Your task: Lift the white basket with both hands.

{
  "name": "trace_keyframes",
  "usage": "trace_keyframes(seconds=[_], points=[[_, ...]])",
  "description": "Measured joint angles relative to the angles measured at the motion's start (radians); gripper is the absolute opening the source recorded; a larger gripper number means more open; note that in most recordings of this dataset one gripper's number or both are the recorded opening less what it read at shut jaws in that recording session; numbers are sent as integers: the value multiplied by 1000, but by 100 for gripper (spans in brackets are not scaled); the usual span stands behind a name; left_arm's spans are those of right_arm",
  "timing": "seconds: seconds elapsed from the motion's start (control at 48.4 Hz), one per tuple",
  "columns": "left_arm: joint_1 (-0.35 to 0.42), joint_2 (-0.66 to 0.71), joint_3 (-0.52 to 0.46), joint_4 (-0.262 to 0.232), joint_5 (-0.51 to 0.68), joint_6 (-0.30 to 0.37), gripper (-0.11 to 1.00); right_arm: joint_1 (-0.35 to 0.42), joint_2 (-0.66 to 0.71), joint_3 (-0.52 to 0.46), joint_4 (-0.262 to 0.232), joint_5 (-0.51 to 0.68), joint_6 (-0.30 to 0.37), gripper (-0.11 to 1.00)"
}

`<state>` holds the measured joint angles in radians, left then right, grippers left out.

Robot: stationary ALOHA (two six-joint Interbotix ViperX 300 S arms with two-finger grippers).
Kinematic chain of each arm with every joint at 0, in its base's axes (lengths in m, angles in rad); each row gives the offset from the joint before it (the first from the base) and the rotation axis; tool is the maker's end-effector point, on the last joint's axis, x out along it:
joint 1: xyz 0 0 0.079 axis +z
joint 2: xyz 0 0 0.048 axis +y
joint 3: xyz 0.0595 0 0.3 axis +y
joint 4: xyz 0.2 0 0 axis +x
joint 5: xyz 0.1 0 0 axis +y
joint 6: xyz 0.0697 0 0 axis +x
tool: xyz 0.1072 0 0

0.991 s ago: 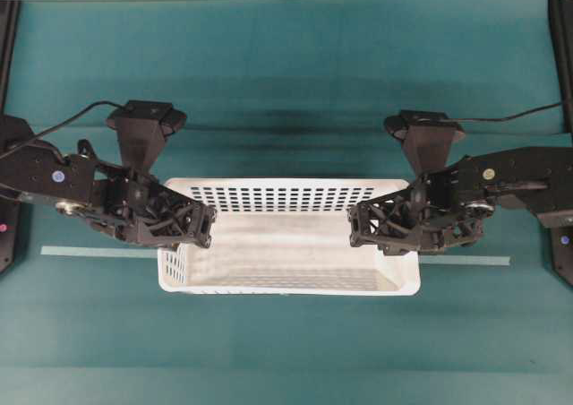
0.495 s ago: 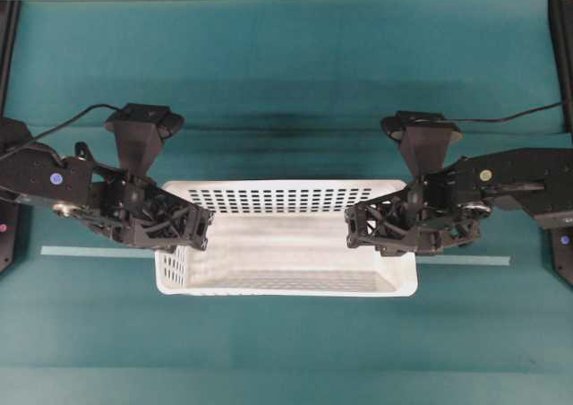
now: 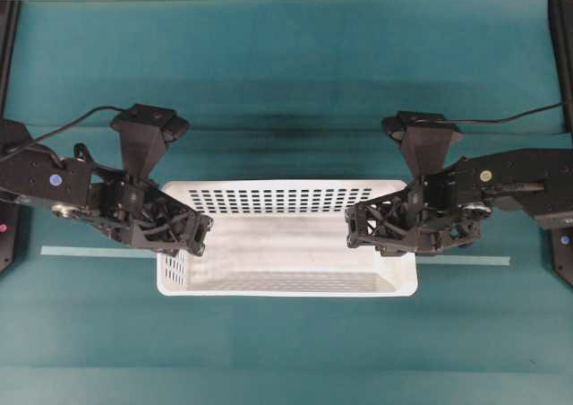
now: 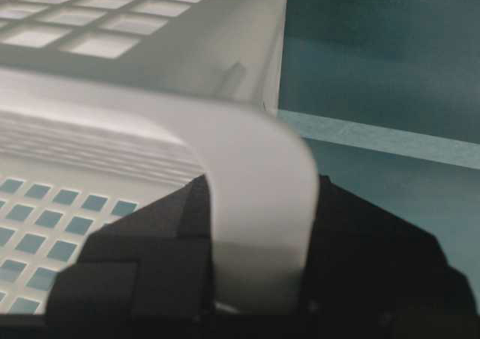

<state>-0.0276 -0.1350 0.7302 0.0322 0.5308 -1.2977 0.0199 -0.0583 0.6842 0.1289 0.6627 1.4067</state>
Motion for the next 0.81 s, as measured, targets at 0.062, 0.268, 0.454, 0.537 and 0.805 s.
trace_keyframes(seconds=[0.062, 0.268, 0.454, 0.537, 0.805], points=[[0, 3, 2, 2, -3, 5, 51, 2, 2, 2, -5, 0, -3, 24], [3, 3, 3, 3, -3, 8, 82, 18, 5, 6, -6, -14, -3, 75], [6, 3, 5, 3, -12, 18, 79, 18, 5, 8, -9, -17, 6, 97], [6, 3, 5, 5, -20, 23, 79, 17, 5, 8, -15, -15, 8, 96], [8, -12, 2, 3, -5, 21, 79, 5, -15, 15, -34, 17, 29, 96]])
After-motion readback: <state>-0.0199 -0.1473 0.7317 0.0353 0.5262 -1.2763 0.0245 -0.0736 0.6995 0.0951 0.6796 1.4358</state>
